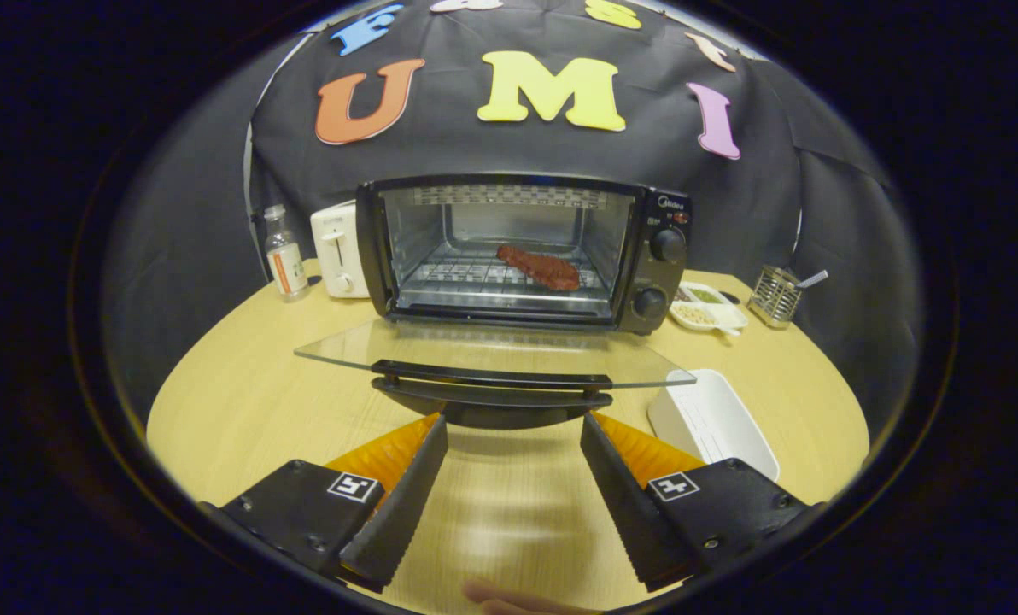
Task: Open the toaster oven, put the food inside, and close the toaster oven door.
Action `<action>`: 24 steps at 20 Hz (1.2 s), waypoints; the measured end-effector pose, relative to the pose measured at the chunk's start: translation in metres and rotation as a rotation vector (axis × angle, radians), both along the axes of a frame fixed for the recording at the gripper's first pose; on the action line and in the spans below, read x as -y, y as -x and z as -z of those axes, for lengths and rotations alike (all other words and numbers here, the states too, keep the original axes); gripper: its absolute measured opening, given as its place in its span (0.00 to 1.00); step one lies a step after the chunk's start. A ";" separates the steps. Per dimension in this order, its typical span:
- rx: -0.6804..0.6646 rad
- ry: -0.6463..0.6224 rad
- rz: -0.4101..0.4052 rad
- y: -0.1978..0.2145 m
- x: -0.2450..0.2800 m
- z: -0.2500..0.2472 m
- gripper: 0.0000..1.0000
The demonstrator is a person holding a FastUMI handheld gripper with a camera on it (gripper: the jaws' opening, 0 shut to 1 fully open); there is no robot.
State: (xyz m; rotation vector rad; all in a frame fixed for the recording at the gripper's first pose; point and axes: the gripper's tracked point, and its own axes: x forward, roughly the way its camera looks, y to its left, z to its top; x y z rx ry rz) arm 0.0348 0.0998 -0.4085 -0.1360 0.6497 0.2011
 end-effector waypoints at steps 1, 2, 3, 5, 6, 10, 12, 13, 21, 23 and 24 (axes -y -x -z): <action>0.018 0.002 -0.004 -0.003 -0.001 -0.006 1.00; 0.032 0.003 -0.006 -0.005 -0.002 -0.011 1.00; 0.047 0.004 -0.008 -0.008 -0.003 -0.016 1.00; 0.076 -0.001 -0.011 -0.015 -0.006 -0.029 1.00; 0.093 -0.003 -0.012 -0.019 -0.008 -0.035 1.00; 0.135 -0.017 -0.004 -0.041 -0.015 -0.052 1.00; 0.155 -0.023 0.001 -0.051 -0.017 -0.063 1.00; 0.166 -0.023 0.004 -0.057 -0.018 -0.068 1.00; 0.235 0.025 0.001 -0.097 -0.028 -0.115 1.00; 0.284 -0.013 -0.016 -0.091 -0.030 -0.144 1.00; 0.314 -0.009 -0.012 -0.084 -0.025 -0.162 1.00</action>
